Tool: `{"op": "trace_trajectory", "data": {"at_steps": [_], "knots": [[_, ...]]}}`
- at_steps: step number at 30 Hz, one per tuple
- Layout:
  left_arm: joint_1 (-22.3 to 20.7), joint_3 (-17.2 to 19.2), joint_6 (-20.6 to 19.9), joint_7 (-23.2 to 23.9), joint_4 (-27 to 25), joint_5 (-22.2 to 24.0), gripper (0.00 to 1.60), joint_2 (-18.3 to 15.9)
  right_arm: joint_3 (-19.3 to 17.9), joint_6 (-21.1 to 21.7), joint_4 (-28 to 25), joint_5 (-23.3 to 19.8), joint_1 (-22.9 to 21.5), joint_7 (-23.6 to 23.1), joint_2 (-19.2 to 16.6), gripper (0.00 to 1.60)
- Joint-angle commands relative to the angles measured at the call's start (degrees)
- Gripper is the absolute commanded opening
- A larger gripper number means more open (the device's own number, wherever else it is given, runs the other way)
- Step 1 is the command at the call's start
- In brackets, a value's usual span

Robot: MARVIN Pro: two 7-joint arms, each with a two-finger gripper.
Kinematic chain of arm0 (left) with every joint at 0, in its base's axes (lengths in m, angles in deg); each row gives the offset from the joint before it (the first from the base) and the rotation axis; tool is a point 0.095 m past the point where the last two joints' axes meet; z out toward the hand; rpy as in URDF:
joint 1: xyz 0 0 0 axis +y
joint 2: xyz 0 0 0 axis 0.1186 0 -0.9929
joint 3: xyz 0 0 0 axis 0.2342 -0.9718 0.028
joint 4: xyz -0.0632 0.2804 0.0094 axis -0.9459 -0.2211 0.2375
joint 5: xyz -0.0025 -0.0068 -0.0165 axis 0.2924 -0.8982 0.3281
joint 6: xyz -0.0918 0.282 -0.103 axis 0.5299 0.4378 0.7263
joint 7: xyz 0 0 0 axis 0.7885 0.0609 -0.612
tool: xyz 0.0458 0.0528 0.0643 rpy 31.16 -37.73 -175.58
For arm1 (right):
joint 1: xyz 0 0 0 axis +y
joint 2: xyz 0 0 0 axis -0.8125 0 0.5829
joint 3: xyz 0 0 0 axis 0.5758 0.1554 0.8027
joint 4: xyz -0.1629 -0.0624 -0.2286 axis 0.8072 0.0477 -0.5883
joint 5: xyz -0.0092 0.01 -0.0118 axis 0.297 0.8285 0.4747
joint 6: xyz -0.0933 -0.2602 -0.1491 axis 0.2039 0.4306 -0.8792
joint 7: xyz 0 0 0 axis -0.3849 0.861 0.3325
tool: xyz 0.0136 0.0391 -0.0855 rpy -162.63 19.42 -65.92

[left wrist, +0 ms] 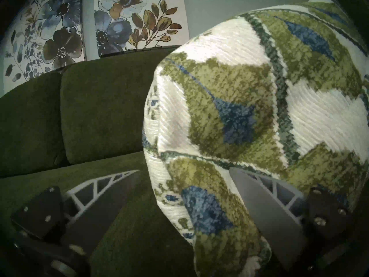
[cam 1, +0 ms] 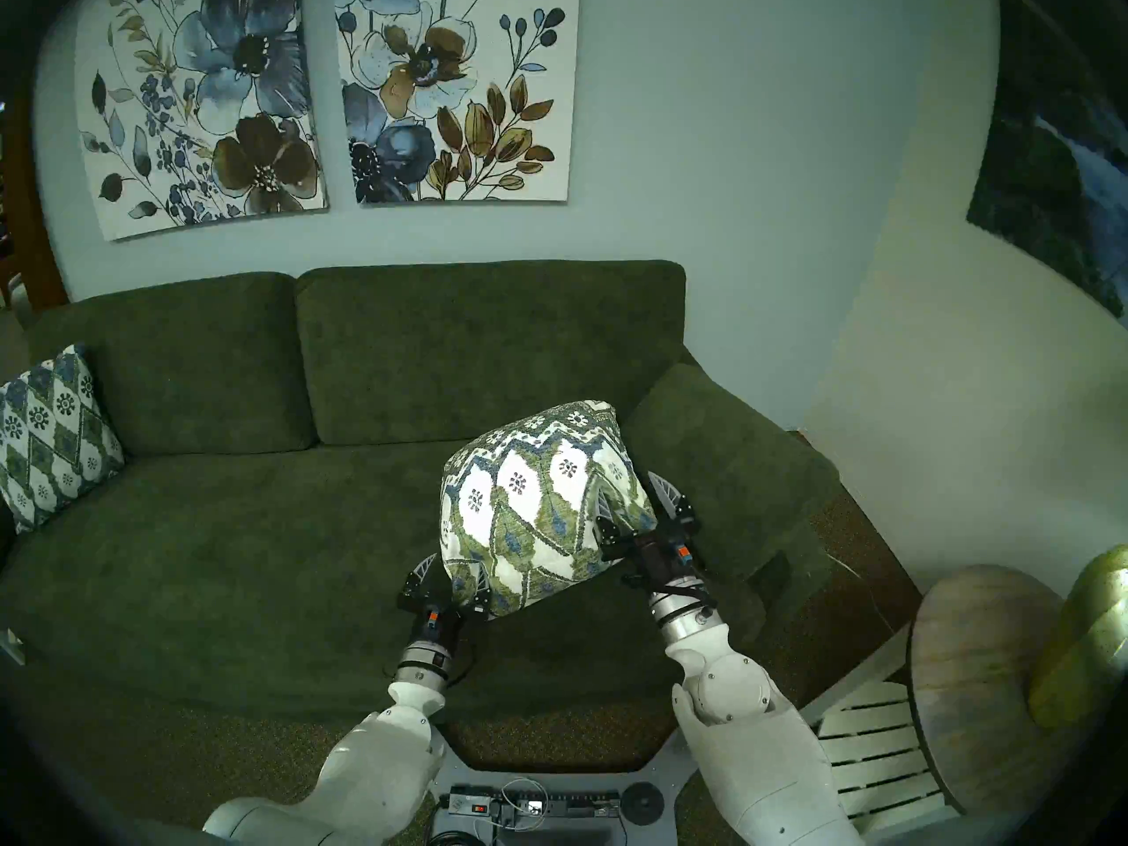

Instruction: Fluff a cushion

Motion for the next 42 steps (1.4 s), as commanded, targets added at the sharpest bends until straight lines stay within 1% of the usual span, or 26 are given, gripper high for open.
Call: {"op": "trace_trajectory", "data": {"at_steps": [1, 6, 7, 9, 10, 11, 12, 13, 15, 16, 17, 19, 21, 22, 23, 24, 25, 26, 27, 28, 30, 31, 32, 33, 38, 42], "knots": [[-2.6, -0.6, -1.1, 0.0, -0.1, -0.5, 1.6, 1.0, 0.5, -1.6, -7.2, -0.9, -3.6, -0.7, 1.1, 1.6], [-3.2, -0.9, -1.8, -0.2, 0.1, -0.9, 1.6, 1.3, 0.8, -0.4, -10.1, -1.5, -4.3, -1.2, 1.3, 1.6], [-3.3, -0.9, -2.0, -0.3, 0.2, -0.9, 1.6, 1.4, 1.1, 0.4, -10.7, -1.4, -4.3, -1.4, 1.3, 1.6], [-3.9, -0.9, -2.5, -0.6, 0.6, -1.1, 1.6, 1.5, 2.1, 5.4, -12.6, -1.1, -3.0, -1.7, 1.3, 1.6], [-4.2, -1.0, -2.7, -0.7, 0.9, -1.2, 1.6, 1.5, 2.7, 5.2, -12.0, -1.8, -2.7, -1.8, 1.6, 1.6], [-4.4, -1.0, -2.8, -0.9, 1.1, -1.3, 1.6, 1.6, 3.0, 5.9, -9.5, -2.3, -3.9, -1.8, 1.9, 1.6], [-4.3, -1.0, -2.8, -1.0, 1.1, -1.3, 1.6, 1.5, 3.1, 6.5, -5.1, -2.3, -6.1, -1.6, 2.4, 1.6], [-4.2, -1.0, -2.8, -1.0, 1.0, -1.3, 1.6, 1.5, 3.0, 8.1, -3.0, -2.4, -7.3, -1.4, 2.8, 1.6], [-3.6, -1.1, -2.5, -1.2, 0.6, -1.5, 1.6, 1.2, 2.8, 10.5, -2.7, -2.2, -7.0, -1.0, 2.7, 1.6], [-3.2, -1.1, -2.4, -1.2, 0.5, -1.5, 1.6, 1.1, 2.8, 10.8, -2.5, -2.0, -6.8, -1.1, 2.5, 1.6], [-2.9, -1.1, -2.3, -1.3, 0.5, -1.5, 1.6, 1.1, 2.9, 12.6, -0.7, -2.0, -7.9, -1.1, 2.8, 1.6], [-2.3, -1.0, -2.2, -1.5, 0.6, -1.6, 1.6, 0.8, 3.0, 14.5, 1.4, -1.9, -8.8, -1.0, 3.1, 1.6], [-1.2, -0.8, -2.3, -1.8, 1.0, -1.7, 1.6, 0.1, 2.5, 18.0, 5.2, -2.4, -10.3, -0.4, 3.5, 1.6], [-0.8, -0.7, -2.2, -1.9, 1.1, -1.7, 1.6, -0.1, 2.5, 18.6, 7.3, -2.3, -11.0, -0.3, 3.5, 1.6], [-0.4, -0.5, -2.1, -2.0, 1.2, -1.7, 1.6, -0.4, 2.5, 19.1, 6.5, -2.2, -9.8, -0.1, 3.2, 1.6], [0.1, -0.3, -2.0, -2.2, 1.2, -1.7, 1.6, -0.8, 2.5, 20.6, 10.2, -2.3, -11.3, 0.1, 3.6, 1.6], [0.6, -0.1, -1.9, -2.3, 1.3, -1.7, 1.6, -1.2, 2.4, 21.6, 9.5, -2.2, -10.1, 0.4, 3.4, 1.6], [1.1, 0.2, -1.7, -2.5, 1.4, -1.7, 1.6, -1.7, 2.4, 22.2, 11.5, -2.4, -10.1, 0.6, 3.6, 1.6], [1.5, 0.4, -1.5, -2.7, 1.5, -1.7, 1.6, -2.1, 2.5, 23.1, 11.7, -2.4, -9.5, 0.8, 3.7, 1.6], [2.0, 0.7, -1.3, -2.8, 1.5, -1.7, 1.6, -2.6, 2.7, 23.8, 13.6, -2.4, -9.5, 1.0, 3.8, 1.6], [2.8, 1.2, -0.9, -3.0, 1.5, -1.6, 1.6, -3.3, 3.3, 25.1, 16.4, -2.5, -9.3, 1.1, 3.7, 1.6], [3.1, 1.3, -0.7, -3.1, 1.5, -1.6, 1.6, -3.6, 3.6, 25.8, 16.3, -2.6, -8.6, 1.2, 3.5, 1.6], [3.3, 1.5, -0.4, -3.1, 1.4, -1.6, 1.6, -3.8, 4.0, 26.1, 18.3, -2.5, -8.7, 1.2, 3.5, 1.6], [3.6, 1.6, -0.1, -3.2, 1.4, -1.5, 1.6, -4.0, 4.2, 26.5, 18.6, -2.6, -8.2, 1.2, 3.3, 1.6], [4.4, 1.9, 1.5, -3.1, 0.6, -1.4, 1.6, -4.2, 4.6, 26.8, 23.3, -3.9, -8.1, 1.7, 3.3, 1.6], [4.4, 1.7, 2.6, -2.9, -0.5, -1.5, 1.6, -3.9, 4.5, 26.9, 23.8, -4.7, -7.7, 2.0, 3.2, 1.6]]}}
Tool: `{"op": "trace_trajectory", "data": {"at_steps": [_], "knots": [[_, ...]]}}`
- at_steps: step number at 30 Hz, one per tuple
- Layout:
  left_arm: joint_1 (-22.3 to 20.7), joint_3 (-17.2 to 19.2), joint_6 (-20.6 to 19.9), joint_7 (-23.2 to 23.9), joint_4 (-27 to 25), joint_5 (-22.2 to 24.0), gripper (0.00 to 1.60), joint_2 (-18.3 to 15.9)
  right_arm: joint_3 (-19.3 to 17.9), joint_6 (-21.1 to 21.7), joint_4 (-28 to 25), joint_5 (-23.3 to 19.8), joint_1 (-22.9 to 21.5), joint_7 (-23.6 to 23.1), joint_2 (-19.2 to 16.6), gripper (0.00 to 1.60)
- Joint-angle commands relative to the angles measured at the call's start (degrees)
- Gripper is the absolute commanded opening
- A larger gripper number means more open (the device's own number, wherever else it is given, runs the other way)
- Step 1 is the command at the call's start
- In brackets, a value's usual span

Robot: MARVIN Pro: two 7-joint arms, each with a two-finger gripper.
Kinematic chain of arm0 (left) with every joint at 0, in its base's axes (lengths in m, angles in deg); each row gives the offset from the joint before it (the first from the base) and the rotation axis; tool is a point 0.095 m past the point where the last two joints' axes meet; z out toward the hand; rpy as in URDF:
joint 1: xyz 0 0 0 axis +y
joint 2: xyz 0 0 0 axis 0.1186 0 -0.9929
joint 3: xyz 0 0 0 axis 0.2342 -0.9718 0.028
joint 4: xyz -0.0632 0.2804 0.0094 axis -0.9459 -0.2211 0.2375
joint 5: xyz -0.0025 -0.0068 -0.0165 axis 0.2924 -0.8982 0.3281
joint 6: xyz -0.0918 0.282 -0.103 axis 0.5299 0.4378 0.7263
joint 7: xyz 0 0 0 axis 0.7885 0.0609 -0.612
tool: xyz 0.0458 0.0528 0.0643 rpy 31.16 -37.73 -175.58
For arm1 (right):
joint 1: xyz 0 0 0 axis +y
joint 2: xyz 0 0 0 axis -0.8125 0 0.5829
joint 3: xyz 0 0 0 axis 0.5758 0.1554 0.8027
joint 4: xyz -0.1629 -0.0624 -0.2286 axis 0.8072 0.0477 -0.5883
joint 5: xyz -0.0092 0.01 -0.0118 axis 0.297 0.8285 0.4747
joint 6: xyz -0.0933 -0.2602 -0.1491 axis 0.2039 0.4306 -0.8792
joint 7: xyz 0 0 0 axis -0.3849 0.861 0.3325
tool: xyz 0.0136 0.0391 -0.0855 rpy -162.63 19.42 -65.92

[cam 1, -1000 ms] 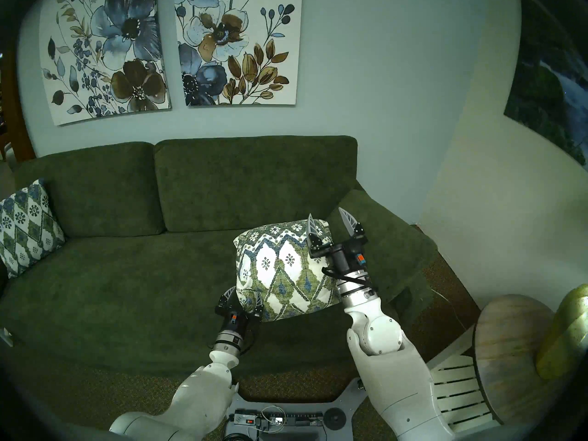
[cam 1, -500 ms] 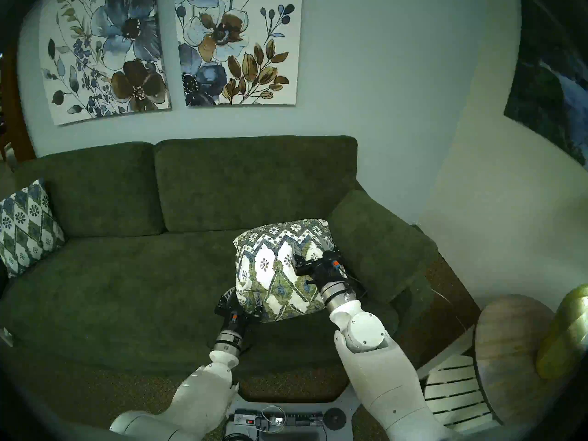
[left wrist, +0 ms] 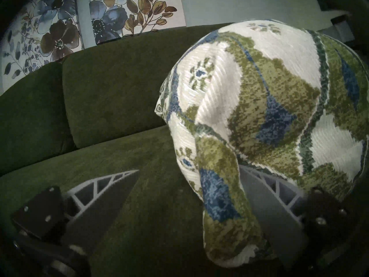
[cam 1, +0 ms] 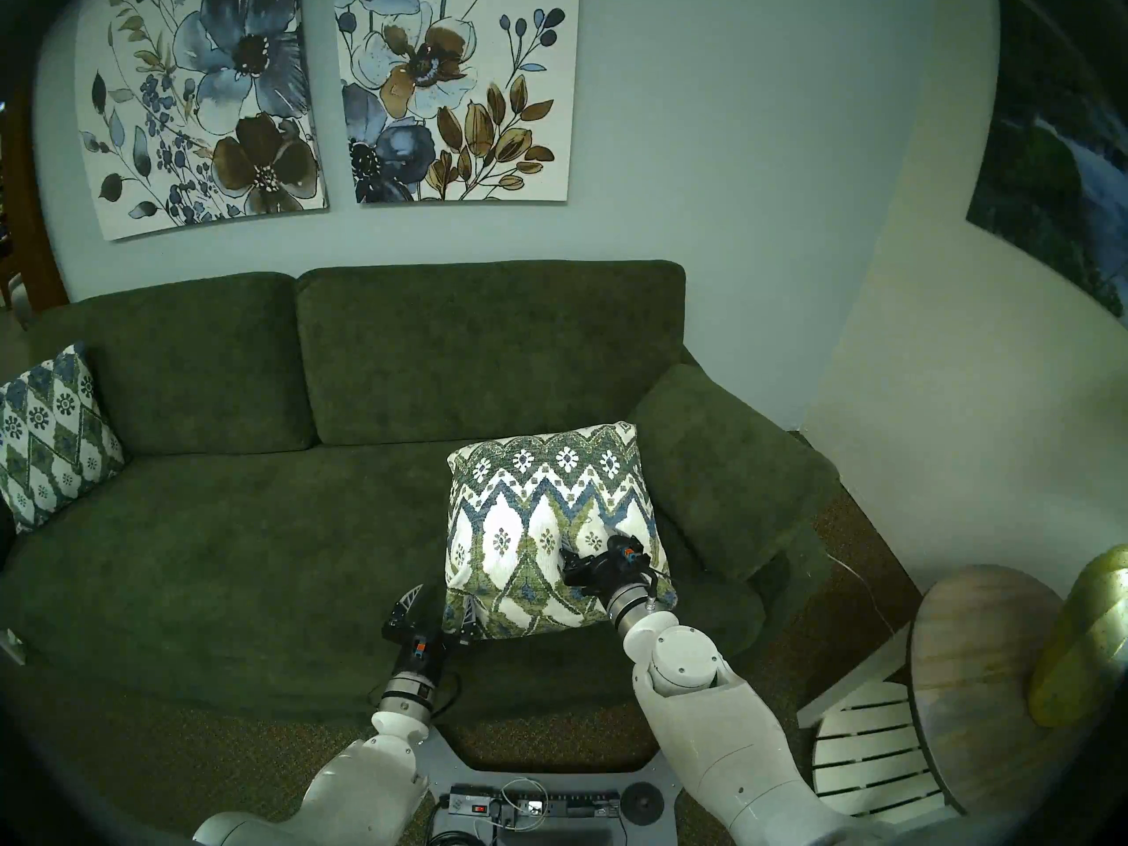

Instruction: Fluff a cushion

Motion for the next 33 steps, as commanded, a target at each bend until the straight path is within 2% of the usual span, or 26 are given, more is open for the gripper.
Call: {"op": "trace_trajectory", "data": {"at_steps": [1, 5, 11, 22, 29, 33], "knots": [[0.0, 0.6, 2.5, -0.5, -2.8, 0.4, 1.6, -0.7, 0.2, 2.8, 6.2, -1.1, 1.7, 0.6, -0.5, 1.6], [0.6, 0.0, 4.1, 0.0, -4.6, 0.1, 1.6, 0.0, -0.1, 2.2, 7.6, -1.7, 1.3, 1.0, -0.4, 1.6], [1.4, -0.3, 4.4, 0.0, -6.4, 0.1, 1.6, 0.2, 0.0, 1.7, 8.6, -2.4, 0.9, 1.5, -0.4, 1.6], [5.7, -4.2, 4.4, 1.0, -12.4, -1.0, 1.6, 2.5, 1.0, -1.4, 11.8, -3.8, -1.4, 1.7, 0.0, 1.6], [7.9, -5.1, 4.4, 1.0, -17.3, -1.7, 1.6, 1.5, 1.9, -2.8, 13.7, -4.1, -3.0, 2.2, 0.4, 1.6], [8.6, -4.3, 4.4, 0.4, -19.8, -1.7, 1.6, 0.1, 2.6, -3.4, 14.4, -4.1, -3.8, 2.3, 0.3, 1.6]]}}
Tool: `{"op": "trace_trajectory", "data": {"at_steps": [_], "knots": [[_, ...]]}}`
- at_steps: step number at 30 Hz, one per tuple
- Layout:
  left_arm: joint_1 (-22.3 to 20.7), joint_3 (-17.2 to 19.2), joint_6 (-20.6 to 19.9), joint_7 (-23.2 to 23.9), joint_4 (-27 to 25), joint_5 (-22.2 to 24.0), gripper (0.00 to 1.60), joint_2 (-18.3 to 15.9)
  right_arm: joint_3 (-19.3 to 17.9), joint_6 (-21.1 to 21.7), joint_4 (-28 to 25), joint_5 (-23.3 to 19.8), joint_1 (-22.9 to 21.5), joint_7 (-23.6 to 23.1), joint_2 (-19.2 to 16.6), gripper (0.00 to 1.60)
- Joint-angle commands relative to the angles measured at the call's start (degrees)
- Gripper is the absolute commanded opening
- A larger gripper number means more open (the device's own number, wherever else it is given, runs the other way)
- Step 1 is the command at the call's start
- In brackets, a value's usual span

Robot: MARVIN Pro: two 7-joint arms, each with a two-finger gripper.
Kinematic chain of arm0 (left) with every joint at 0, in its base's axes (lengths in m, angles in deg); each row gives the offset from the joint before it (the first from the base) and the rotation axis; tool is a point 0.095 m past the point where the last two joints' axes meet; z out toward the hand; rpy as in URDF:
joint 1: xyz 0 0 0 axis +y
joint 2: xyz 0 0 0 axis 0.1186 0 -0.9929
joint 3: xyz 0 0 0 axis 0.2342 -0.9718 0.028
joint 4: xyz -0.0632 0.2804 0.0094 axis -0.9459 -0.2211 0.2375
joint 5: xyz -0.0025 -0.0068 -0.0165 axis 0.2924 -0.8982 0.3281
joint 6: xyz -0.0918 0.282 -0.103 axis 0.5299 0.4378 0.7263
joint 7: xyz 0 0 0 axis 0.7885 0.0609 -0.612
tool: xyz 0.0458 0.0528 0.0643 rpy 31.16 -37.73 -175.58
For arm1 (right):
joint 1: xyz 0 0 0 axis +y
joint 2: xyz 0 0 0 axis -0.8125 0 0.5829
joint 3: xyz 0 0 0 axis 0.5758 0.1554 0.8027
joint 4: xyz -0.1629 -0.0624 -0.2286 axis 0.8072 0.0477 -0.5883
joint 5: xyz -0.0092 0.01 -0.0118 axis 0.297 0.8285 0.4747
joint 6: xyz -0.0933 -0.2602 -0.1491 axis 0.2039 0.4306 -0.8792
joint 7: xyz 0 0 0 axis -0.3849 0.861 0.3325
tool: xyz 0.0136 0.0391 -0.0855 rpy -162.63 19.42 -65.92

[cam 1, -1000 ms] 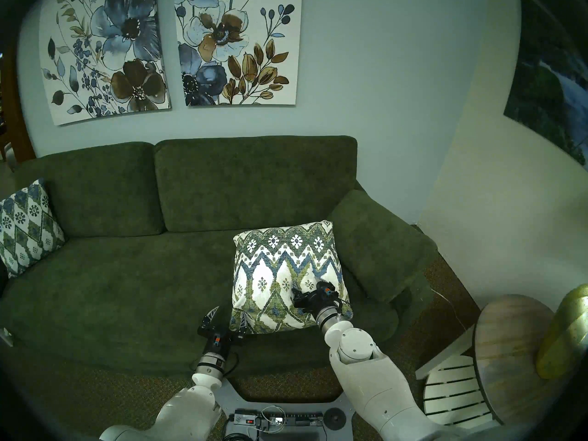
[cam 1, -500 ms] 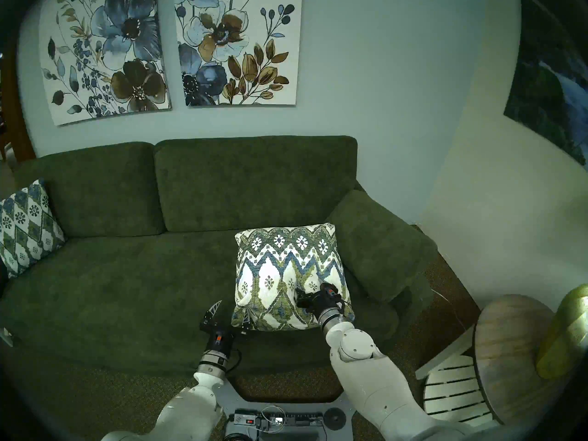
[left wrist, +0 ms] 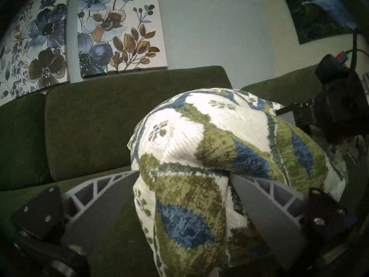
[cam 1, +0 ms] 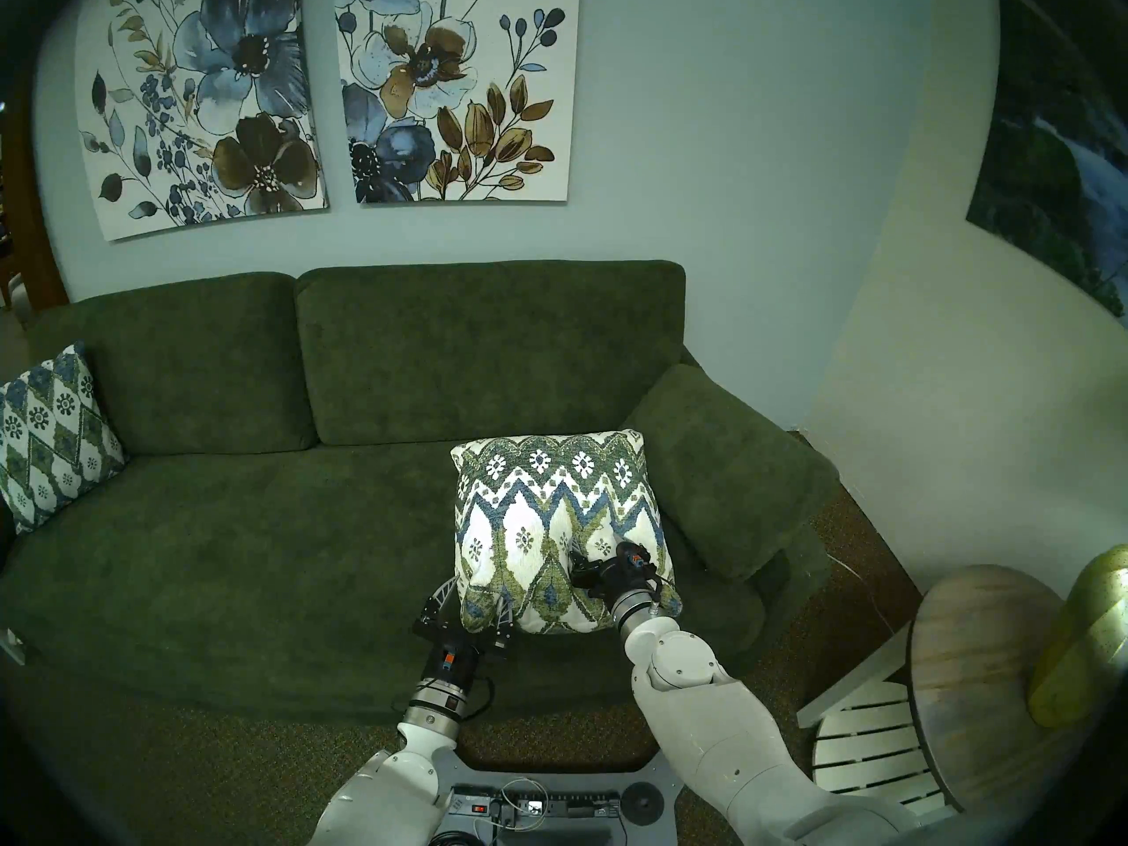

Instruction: Fluff a cushion

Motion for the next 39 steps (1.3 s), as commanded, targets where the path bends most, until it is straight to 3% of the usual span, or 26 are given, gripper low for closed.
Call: {"op": "trace_trajectory", "data": {"at_steps": [1, 15, 24, 29, 31, 36, 39], "knots": [[1.3, 0.3, 1.0, -0.4, -5.7, -0.5, 1.6, -1.6, 1.7, 2.0, 5.4, 0.3, 0.7, 0.3, 0.6, 1.6], [6.9, 2.3, 1.0, -2.0, -13.3, -1.8, 1.6, -5.4, 3.0, -0.1, 8.8, 0.5, -1.5, 1.7, 1.0, 1.6], [7.8, 4.1, 1.0, -3.5, -19.4, -3.1, 1.6, -6.9, 4.7, -1.3, 10.1, 0.6, -2.8, 2.2, 1.2, 1.6], [6.8, 5.6, 1.0, -4.9, -23.5, -3.9, 1.6, -7.9, 5.5, -1.9, 11.0, 0.6, -3.4, 2.7, 1.3, 1.6], [5.6, 6.4, 1.0, -5.4, -27.1, -4.4, 1.6, -8.5, 5.6, -2.2, 11.6, 0.6, -3.5, 3.1, 1.6, 1.6], [1.6, 8.1, 1.0, -6.2, -28.4, -5.3, 1.6, -9.6, 6.2, -2.6, 12.6, 0.7, -4.1, 3.3, 1.4, 1.6], [-0.6, 9.6, 1.0, -6.4, -32.0, -6.0, 1.6, -10.3, 7.0, -3.1, 13.3, 0.7, -5.0, 3.6, 1.6, 1.6]]}}
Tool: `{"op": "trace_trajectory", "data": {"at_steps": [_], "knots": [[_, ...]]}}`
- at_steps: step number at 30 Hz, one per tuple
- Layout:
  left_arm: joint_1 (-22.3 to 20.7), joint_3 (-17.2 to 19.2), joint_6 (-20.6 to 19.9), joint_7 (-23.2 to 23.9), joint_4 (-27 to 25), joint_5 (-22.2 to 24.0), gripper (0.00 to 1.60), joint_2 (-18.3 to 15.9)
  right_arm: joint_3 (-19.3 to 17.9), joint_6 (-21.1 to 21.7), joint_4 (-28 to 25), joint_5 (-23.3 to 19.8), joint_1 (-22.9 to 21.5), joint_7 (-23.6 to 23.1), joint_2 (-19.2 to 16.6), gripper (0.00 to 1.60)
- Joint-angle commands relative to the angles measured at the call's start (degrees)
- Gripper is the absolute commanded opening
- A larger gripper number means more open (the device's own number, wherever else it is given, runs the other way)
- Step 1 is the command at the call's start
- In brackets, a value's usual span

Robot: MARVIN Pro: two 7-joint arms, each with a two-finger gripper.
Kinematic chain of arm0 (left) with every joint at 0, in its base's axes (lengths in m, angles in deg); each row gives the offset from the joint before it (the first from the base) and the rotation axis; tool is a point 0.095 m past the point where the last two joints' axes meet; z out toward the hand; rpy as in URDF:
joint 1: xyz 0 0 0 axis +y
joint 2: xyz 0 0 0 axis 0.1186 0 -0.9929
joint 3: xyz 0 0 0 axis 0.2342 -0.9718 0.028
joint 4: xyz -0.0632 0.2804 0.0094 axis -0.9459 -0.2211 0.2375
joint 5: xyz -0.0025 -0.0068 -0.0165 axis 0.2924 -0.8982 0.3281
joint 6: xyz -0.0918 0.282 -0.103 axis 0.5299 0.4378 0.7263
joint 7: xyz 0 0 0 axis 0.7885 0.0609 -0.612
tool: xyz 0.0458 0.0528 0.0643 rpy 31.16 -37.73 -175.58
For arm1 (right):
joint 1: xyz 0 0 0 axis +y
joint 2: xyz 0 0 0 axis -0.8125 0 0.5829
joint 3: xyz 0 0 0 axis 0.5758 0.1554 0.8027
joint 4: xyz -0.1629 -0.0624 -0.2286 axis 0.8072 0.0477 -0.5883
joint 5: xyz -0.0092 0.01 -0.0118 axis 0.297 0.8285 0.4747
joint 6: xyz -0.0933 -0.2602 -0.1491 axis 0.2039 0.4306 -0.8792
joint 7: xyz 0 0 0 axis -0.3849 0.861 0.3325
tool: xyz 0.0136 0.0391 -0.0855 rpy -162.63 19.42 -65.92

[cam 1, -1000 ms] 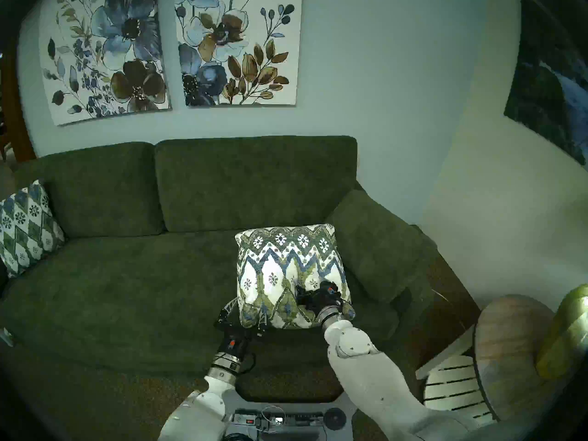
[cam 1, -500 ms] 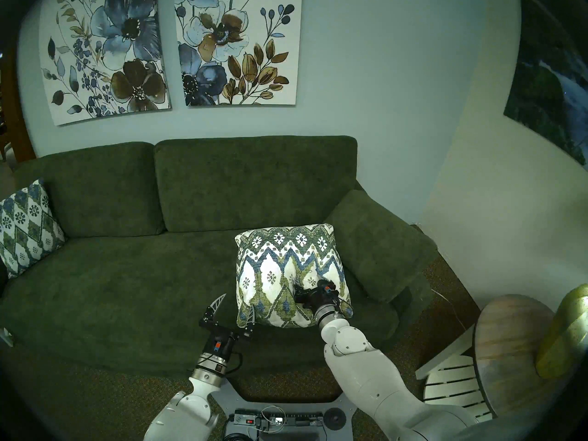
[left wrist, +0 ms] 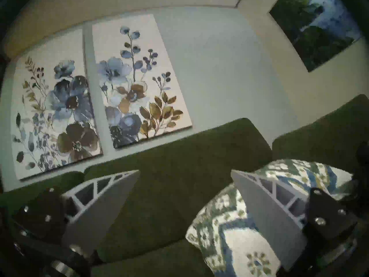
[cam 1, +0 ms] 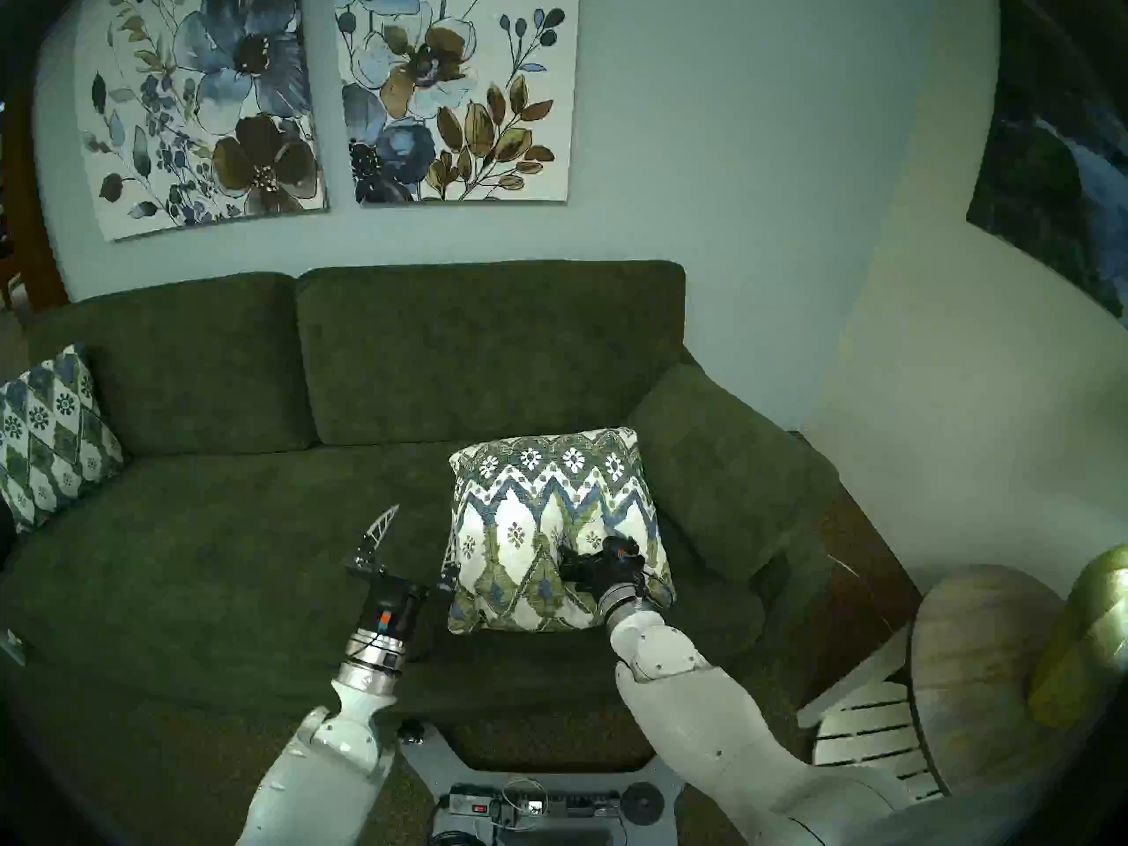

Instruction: Fluff a cushion

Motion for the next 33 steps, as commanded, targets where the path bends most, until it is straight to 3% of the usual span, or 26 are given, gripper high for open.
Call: {"op": "trace_trajectory", "data": {"at_steps": [1, 6, 11, 16, 23, 32, 33], "knots": [[-7.2, 2.4, 0.5, -0.6, -7.3, -1.1, 1.6, -1.7, 2.1, 2.4, 4.6, 0.4, 0.5, -0.1, 0.8, 1.6], [-8.9, 1.5, -2.9, 0.3, -10.2, -1.6, 1.6, -0.6, 1.9, 1.6, 5.0, 0.3, 0.2, 0.3, 0.7, 1.6], [-12.0, -0.9, -6.1, 1.2, -7.4, -2.4, 1.6, 1.3, 1.4, 0.8, 5.4, 0.3, 0.4, 0.6, 0.4, 1.6], [-16.0, -4.1, -10.4, 3.3, 0.1, -3.0, 1.6, 2.9, 1.0, -0.1, 5.8, 0.2, 0.6, 0.7, -0.6, 1.6], [-16.8, -5.2, -16.3, 5.2, 7.0, -3.1, 1.6, 3.5, 0.8, -2.0, 5.0, 0.2, 1.4, 0.4, -1.7, 1.6], [-19.8, -7.1, -23.5, 7.9, 20.5, -2.3, 1.6, 6.7, 0.7, -4.7, 3.1, 0.3, 2.4, -0.1, -3.4, 1.6], [-18.7, -7.3, -24.2, 8.2, 19.7, -2.3, 1.6, 6.7, 0.7, -4.9, 2.9, 0.3, 2.6, -0.2, -3.5, 1.6]]}}
